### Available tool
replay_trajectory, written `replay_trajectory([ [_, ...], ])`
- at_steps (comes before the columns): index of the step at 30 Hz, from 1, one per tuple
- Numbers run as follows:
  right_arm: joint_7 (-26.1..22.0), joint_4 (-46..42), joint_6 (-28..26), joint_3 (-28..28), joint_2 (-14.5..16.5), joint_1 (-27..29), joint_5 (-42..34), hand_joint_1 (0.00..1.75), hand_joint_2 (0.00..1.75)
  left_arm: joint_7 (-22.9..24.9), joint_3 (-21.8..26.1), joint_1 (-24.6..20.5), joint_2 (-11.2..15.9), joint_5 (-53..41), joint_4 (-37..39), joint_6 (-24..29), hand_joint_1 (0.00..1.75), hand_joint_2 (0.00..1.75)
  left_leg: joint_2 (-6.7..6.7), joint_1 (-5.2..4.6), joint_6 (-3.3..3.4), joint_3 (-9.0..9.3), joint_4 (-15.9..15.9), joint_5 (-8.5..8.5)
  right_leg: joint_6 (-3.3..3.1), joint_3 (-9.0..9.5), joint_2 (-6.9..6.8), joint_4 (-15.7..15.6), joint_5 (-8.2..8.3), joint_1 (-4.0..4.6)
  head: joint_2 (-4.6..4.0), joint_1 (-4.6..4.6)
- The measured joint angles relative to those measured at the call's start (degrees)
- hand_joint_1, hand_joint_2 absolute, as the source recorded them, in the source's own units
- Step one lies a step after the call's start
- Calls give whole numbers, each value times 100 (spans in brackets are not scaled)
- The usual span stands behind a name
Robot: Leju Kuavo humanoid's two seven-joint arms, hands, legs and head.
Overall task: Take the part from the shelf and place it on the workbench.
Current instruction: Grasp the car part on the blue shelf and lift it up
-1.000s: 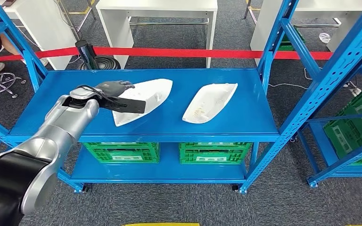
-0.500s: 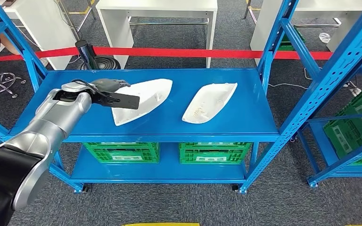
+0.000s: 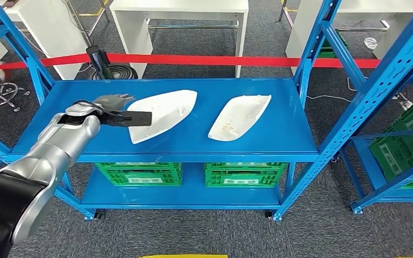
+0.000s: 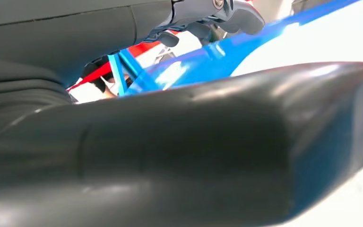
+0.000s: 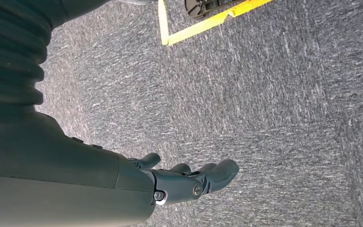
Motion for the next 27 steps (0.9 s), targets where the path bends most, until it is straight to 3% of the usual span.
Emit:
replay_trajectory([
  [3,3,0,0,0,0,0,6,0,175,107,0,81,-4,57,65,96,0,175,0,0,0,0,0,0,0,0,0,0,0,0,0,1],
  [17,-10,0,16,0,0,0,46,0,175,506,48,424,-29,323,293,377,0,175,0,0,-1,0,-1,-1,-1,0,-1,0,-2,0,0,1],
  [27,-39,0,31,0,0,1,45,0,175,535,580,686,-241,839,301,1144,0,175,0,0,-1,1,0,-1,0,0,-1,0,-2,0,0,1],
])
